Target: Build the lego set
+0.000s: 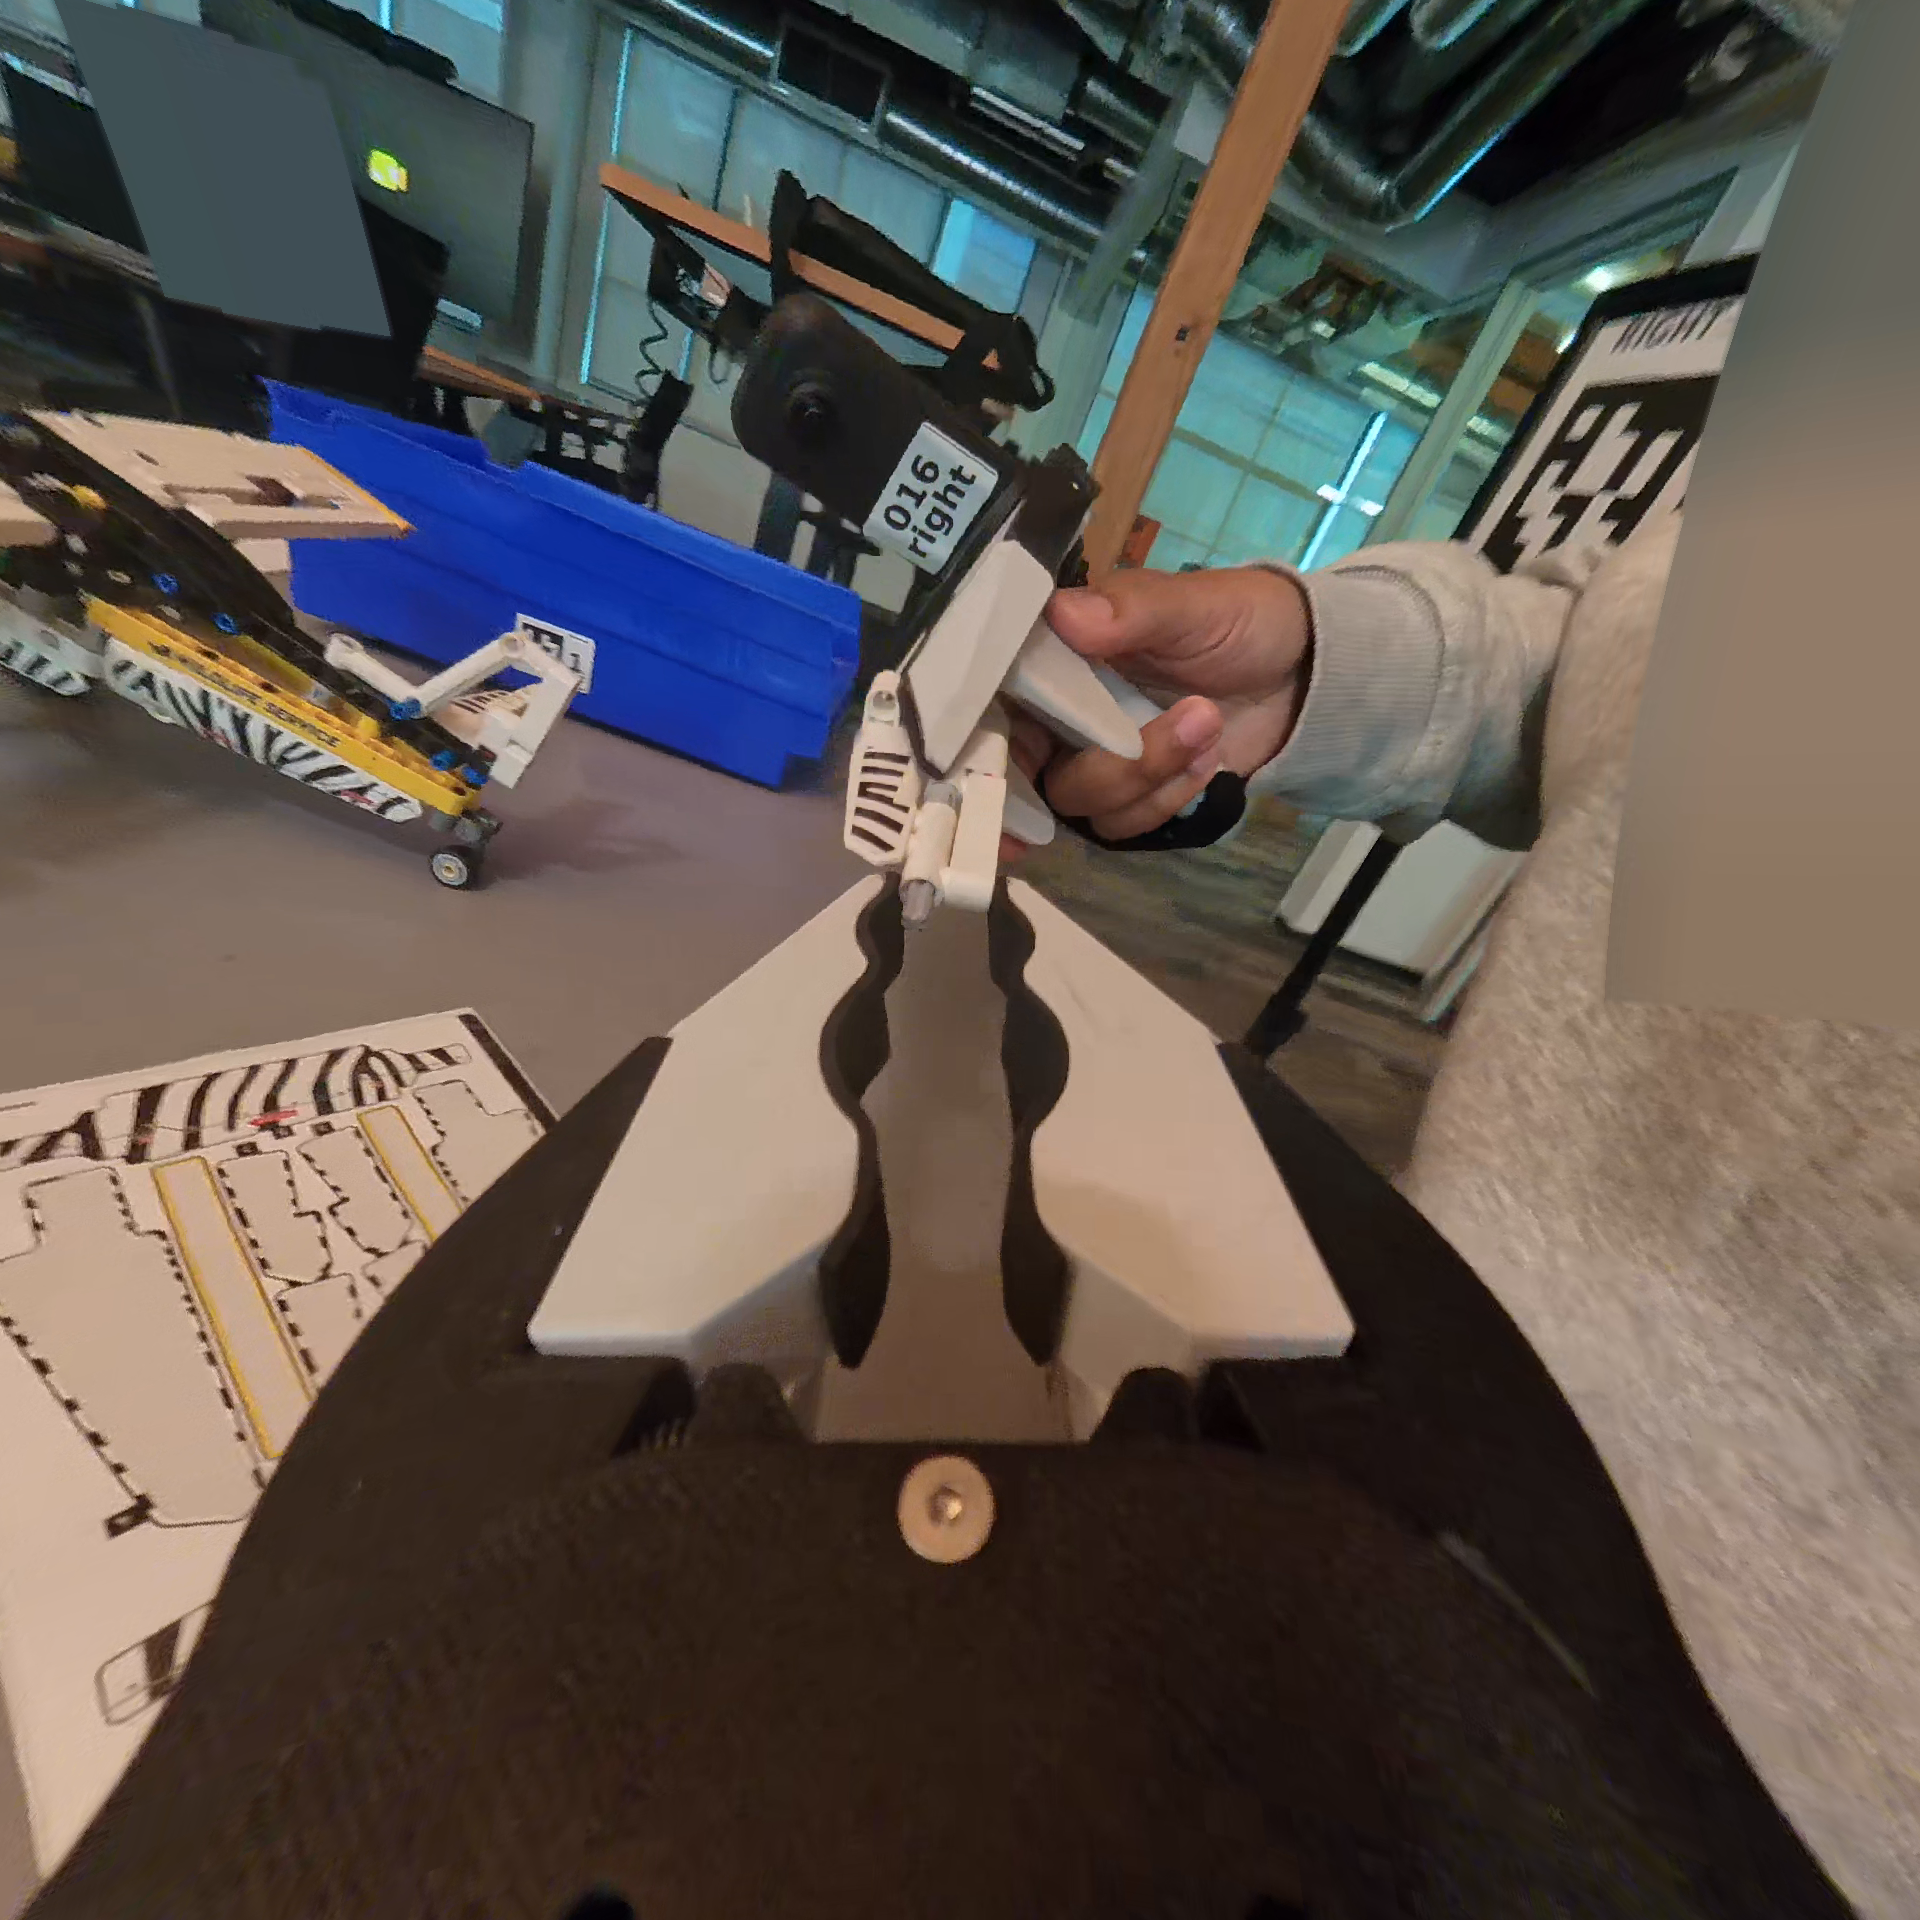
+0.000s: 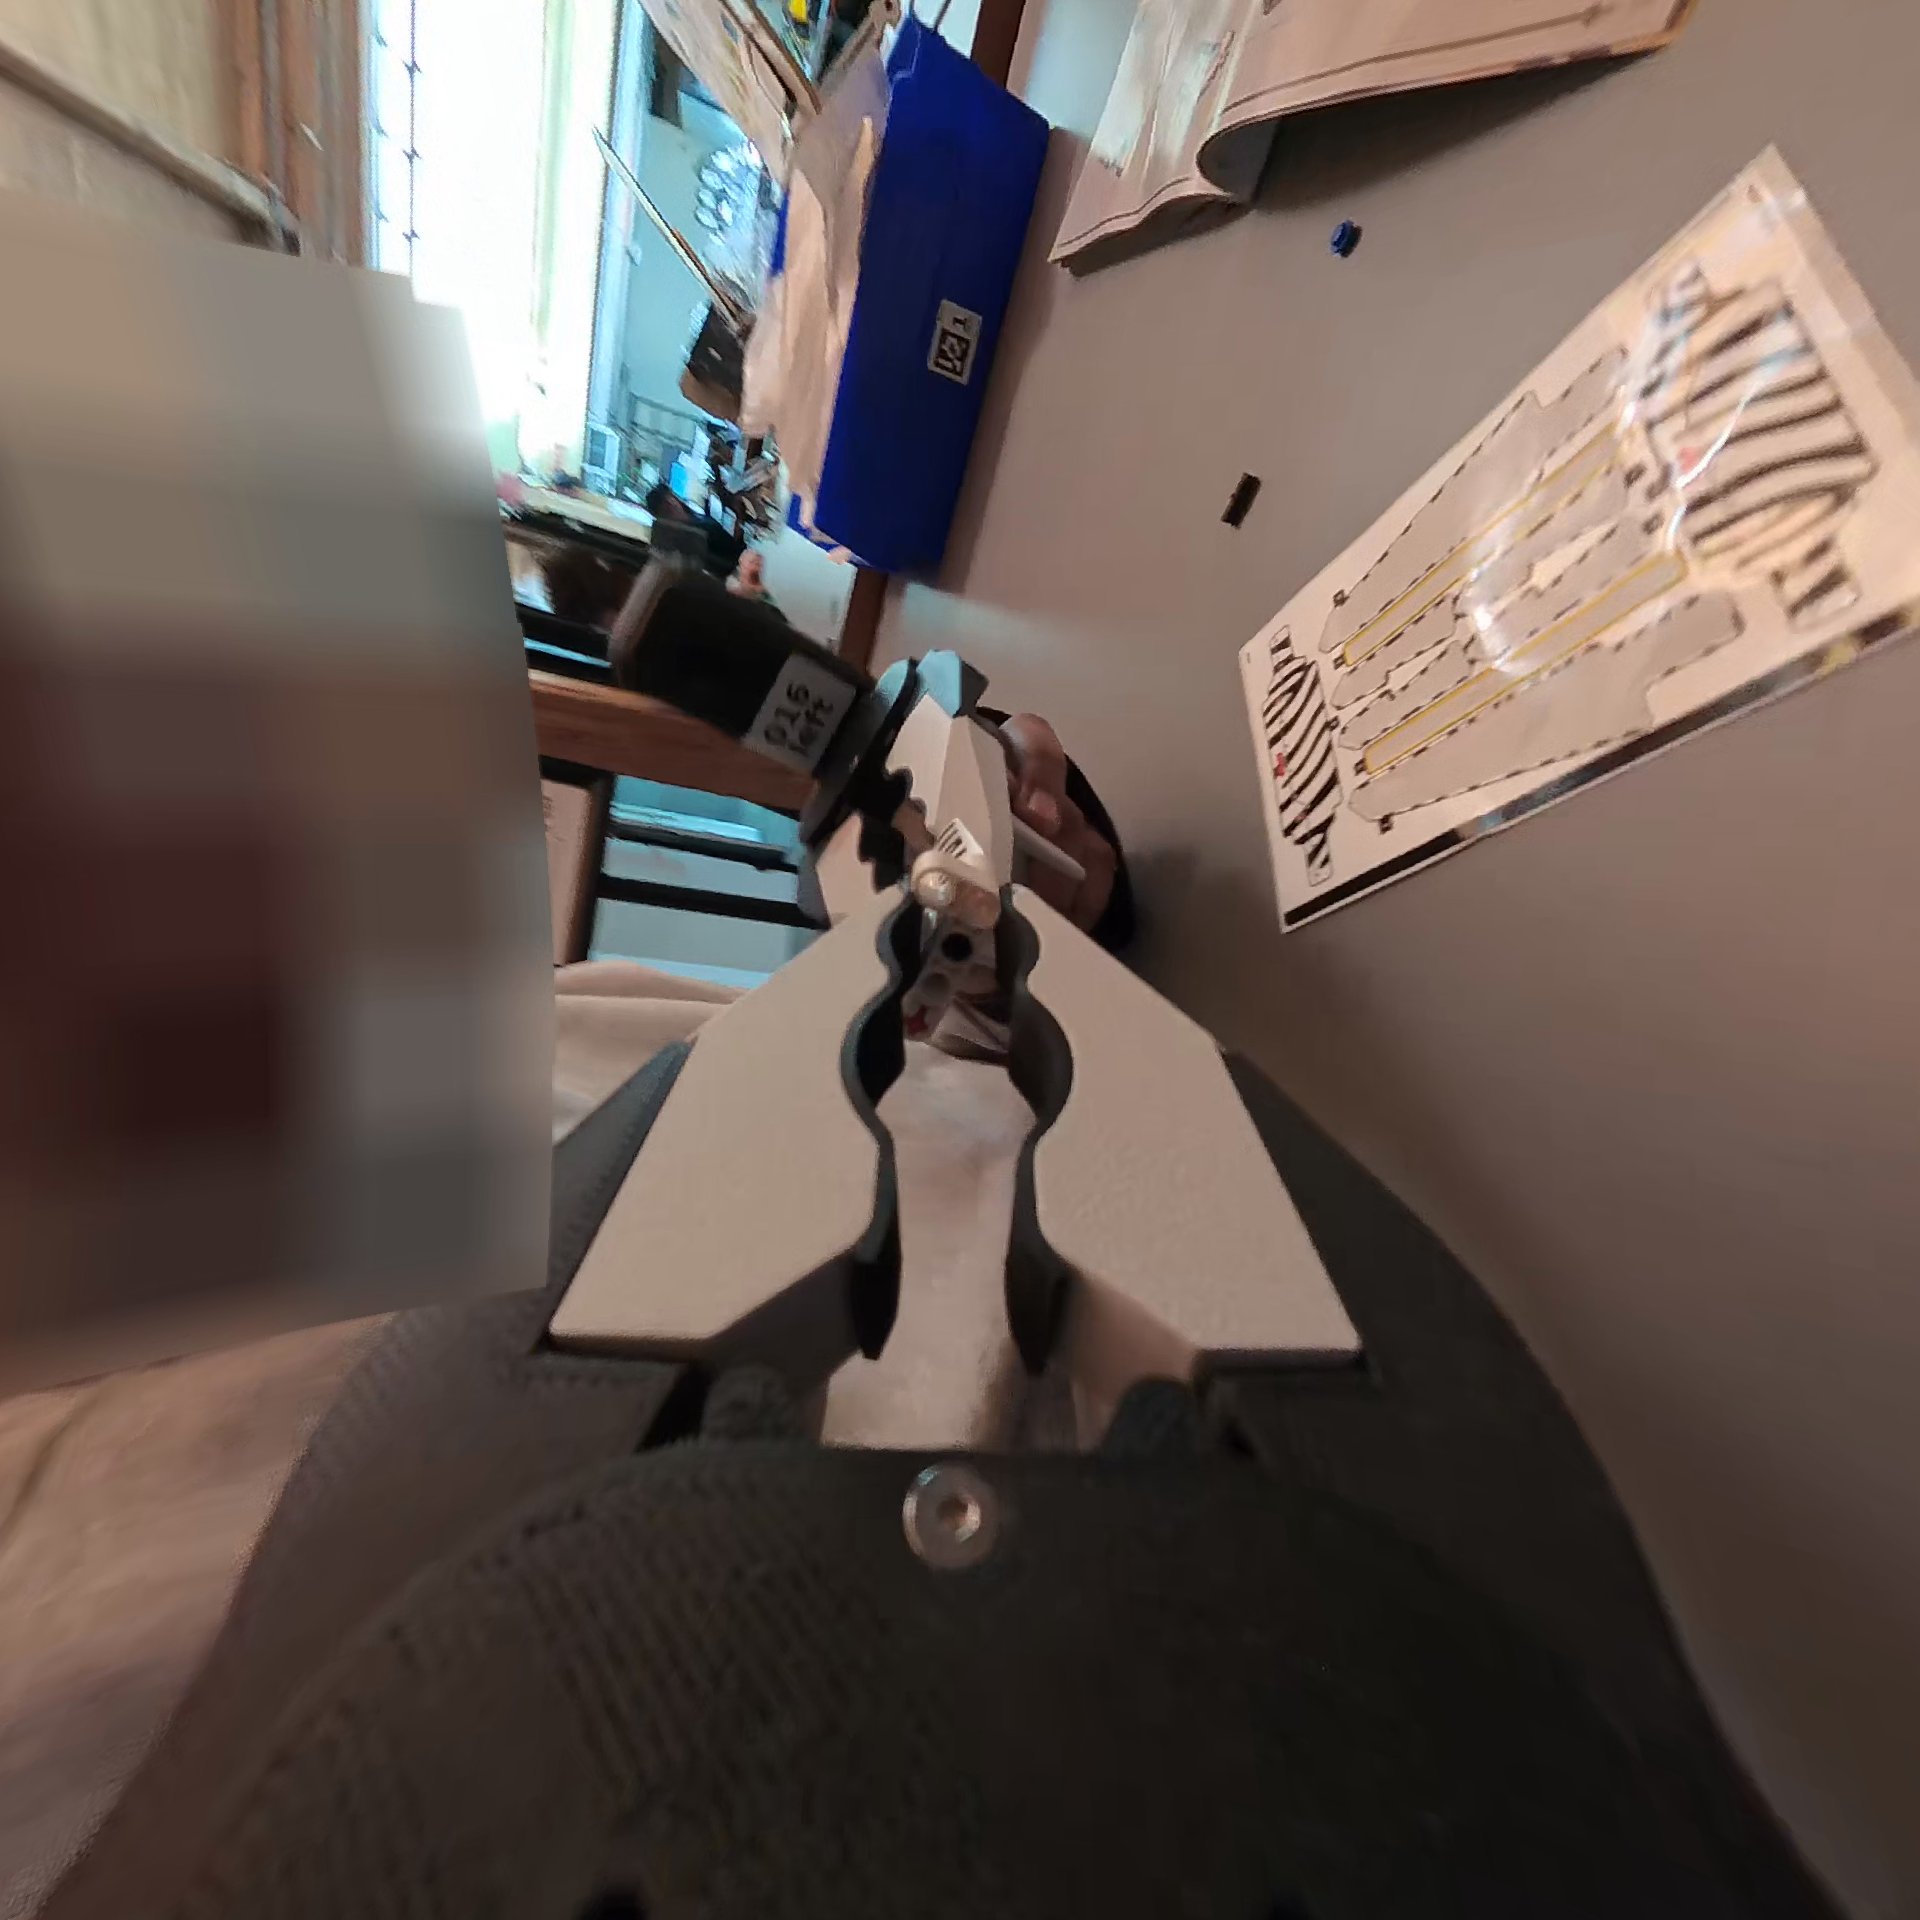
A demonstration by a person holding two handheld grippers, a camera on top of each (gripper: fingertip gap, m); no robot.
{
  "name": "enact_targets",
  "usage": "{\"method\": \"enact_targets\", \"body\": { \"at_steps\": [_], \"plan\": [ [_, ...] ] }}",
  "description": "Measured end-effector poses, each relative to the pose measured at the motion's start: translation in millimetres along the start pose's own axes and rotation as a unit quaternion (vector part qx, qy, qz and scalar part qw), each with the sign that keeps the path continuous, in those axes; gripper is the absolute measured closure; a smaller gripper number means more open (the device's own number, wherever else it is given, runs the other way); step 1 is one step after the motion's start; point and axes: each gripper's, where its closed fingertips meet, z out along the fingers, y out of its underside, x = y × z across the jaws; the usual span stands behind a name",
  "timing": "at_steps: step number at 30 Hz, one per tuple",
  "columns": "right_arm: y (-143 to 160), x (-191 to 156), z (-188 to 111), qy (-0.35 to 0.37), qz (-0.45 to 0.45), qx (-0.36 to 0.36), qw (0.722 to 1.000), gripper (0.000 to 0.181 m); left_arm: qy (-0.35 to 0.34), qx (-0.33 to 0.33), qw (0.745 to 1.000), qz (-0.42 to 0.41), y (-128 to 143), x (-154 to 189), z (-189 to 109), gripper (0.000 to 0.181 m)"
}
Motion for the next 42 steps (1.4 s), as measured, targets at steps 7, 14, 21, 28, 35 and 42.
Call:
{"method": "enact_targets", "body": {
  "at_steps": [7, 14, 21, 28, 35, 42],
  "plan": [
    [-2.3, -1.5, 3.9, 0.055, -0.112, -0.024, 0.992, 0.169, 0.050, 0.015, 0.993, -0.102, -0.7, -2.3, -2.6, 0.166],
    [-2.3, -4.5, 6.1, 0.085, -0.221, -0.042, 0.971, 0.169, 0.096, 0.031, 0.980, -0.173, -3.1, -1.7, -5.0, 0.166],
    [-7.2, -0.1, 1.2, 0.141, -0.248, -0.066, 0.956, 0.169, 0.055, 0.060, 0.979, -0.186, -7.8, -19.3, -10.5, 0.153],
    [-2.7, 63.9, -58.7, 0.430, -0.280, -0.249, 0.821, 0.169, 0.004, 0.130, 0.972, -0.196, -23.8, -42.6, -32.5, 0.151],
    [14.5, 113.6, -88.4, 0.531, -0.269, -0.400, 0.697, 0.169, -0.004, 0.124, 0.972, -0.202, -21.0, -45.7, -31.2, 0.155],
    [3.9, 107.0, -90.0, 0.521, -0.251, -0.381, 0.721, 0.169, -0.001, 0.128, 0.969, -0.213, -21.1, -47.5, -31.7, 0.156]
  ]
}}
